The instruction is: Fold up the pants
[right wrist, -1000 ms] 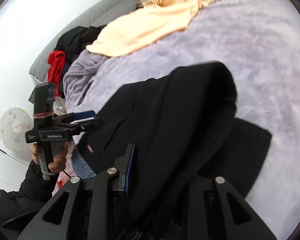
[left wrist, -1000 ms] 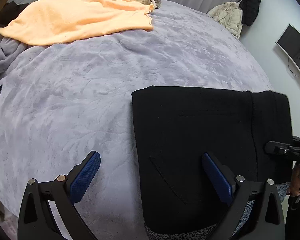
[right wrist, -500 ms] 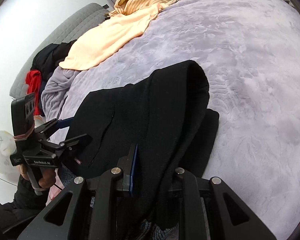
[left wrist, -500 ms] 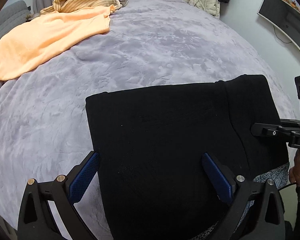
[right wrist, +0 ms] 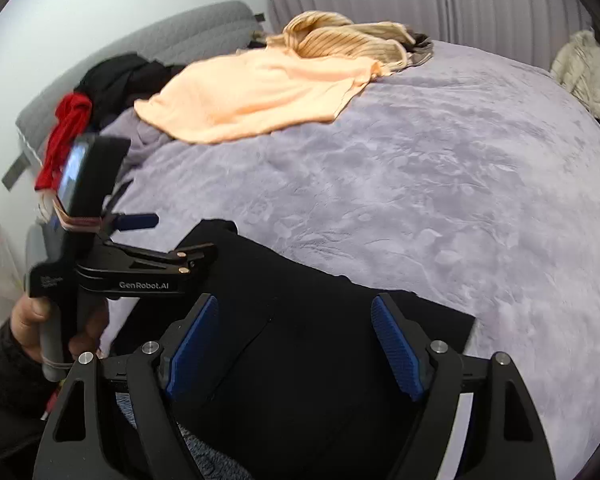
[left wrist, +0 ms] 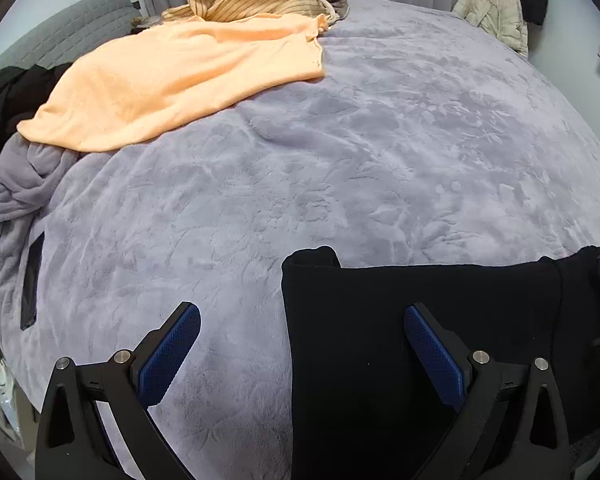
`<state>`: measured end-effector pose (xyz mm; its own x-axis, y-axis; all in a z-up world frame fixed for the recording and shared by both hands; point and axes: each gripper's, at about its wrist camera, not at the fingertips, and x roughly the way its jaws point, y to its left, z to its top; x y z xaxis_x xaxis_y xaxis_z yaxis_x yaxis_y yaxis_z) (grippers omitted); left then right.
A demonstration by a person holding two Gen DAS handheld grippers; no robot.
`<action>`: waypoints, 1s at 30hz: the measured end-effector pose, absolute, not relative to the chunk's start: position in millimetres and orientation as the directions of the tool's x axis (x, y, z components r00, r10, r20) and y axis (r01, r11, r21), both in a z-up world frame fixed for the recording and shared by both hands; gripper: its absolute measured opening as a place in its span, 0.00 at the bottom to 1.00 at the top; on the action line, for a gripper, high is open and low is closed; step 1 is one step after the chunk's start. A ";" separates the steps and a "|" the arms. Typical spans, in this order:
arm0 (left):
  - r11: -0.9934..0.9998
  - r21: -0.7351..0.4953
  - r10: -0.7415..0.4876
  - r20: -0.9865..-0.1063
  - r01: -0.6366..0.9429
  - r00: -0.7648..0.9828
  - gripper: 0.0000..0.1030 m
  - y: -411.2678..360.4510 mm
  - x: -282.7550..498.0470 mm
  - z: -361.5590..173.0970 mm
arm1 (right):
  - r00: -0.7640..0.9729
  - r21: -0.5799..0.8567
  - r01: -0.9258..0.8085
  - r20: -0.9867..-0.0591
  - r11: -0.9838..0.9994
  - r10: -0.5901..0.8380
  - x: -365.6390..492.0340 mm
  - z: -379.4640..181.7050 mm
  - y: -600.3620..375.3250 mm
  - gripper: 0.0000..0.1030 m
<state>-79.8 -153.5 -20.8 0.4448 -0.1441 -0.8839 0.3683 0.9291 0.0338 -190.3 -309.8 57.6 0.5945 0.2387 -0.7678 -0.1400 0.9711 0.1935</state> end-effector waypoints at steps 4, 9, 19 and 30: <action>0.935 -0.033 -0.177 -0.906 0.352 0.385 1.00 -139.6 -69.3 -34.8 | 0.513 0.129 -0.090 -0.844 0.988 0.157 -171.3 18.6 -316.1 0.78; 0.934 -0.089 -0.210 -0.920 0.346 0.331 1.00 -137.7 -63.7 -52.6 | 0.542 0.121 -0.098 -0.826 0.988 0.154 -185.2 5.3 -321.9 0.78; 0.956 -0.149 -0.234 -0.906 0.252 0.354 1.00 -112.0 -45.4 -39.9 | 0.626 0.080 -0.031 -0.776 0.996 0.082 -193.3 41.5 -329.5 0.80; 0.935 -0.169 -0.292 -0.865 0.311 0.409 1.00 -86.4 -106.5 -2.4 | 0.661 0.080 -0.033 -0.746 0.996 0.082 -245.2 62.0 -316.3 0.86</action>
